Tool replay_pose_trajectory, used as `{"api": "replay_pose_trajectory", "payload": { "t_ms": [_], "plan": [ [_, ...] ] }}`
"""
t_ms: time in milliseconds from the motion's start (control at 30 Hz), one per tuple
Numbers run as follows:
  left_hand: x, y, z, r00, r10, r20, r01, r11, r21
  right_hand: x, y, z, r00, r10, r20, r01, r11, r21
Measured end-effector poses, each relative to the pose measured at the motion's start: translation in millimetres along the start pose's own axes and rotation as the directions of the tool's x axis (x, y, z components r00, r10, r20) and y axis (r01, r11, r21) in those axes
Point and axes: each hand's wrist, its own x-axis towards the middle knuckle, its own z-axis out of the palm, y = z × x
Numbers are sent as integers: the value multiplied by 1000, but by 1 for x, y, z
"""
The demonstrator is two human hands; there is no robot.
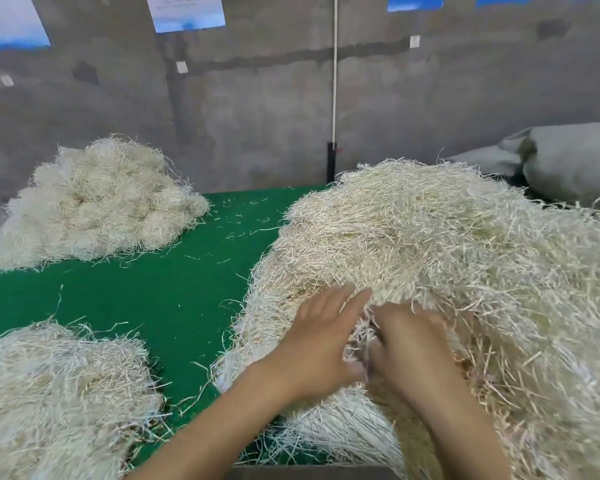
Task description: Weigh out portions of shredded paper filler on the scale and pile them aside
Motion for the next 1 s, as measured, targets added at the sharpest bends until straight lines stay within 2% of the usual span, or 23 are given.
{"api": "replay_pose_trajectory", "payload": {
  "t_ms": [133,267,333,433,500,567,600,667,700,767,833,867,933,1000],
  "plan": [
    [-12,-13,-2,975,33,-220,-49,997,-67,-7,-24,-4,985,-158,-67,156,987,-38],
    [-24,-17,-8,948,29,-316,-41,999,-32,-11,-32,-14,970,-225,-88,220,973,-65],
    [-25,-10,-13,911,46,-410,-66,997,-35,-17,-39,-19,957,-257,-132,260,966,6],
    [-32,-4,-24,842,59,-536,-185,965,-185,-23,-48,-21,944,-303,-133,319,939,126],
    [-42,-4,-34,877,72,-474,-265,897,-354,-29,-56,-22,944,-304,-132,329,905,271],
    [-51,-2,-47,932,79,-354,-288,755,-589,-31,-61,-19,951,-304,-59,295,833,468],
    [-53,-3,-52,935,69,-347,-293,700,-651,-32,-64,-18,945,-323,-48,298,793,531],
    [-54,-6,-55,936,-1,-351,-259,675,-691,-32,-65,-19,931,-362,-37,326,782,531],
    [-52,-8,-55,949,-54,-312,-191,686,-702,-32,-62,-20,930,-364,-47,335,789,515],
    [-48,-15,-51,960,-170,-222,-28,731,-682,-33,-48,-28,954,-274,-125,298,801,520],
    [-44,-27,-44,934,-322,-153,130,705,-697,-31,-25,-30,948,-200,-249,290,863,413],
    [-42,-30,-43,916,-381,-124,180,669,-721,-27,-15,-29,949,-192,-251,265,916,300],
    [-39,-31,-44,897,-433,-94,239,650,-721,-12,-2,-23,974,-194,-121,196,981,0],
    [-39,-25,-43,892,-437,-114,270,718,-641,9,8,-11,991,-117,67,130,963,-237]
  ]
}}
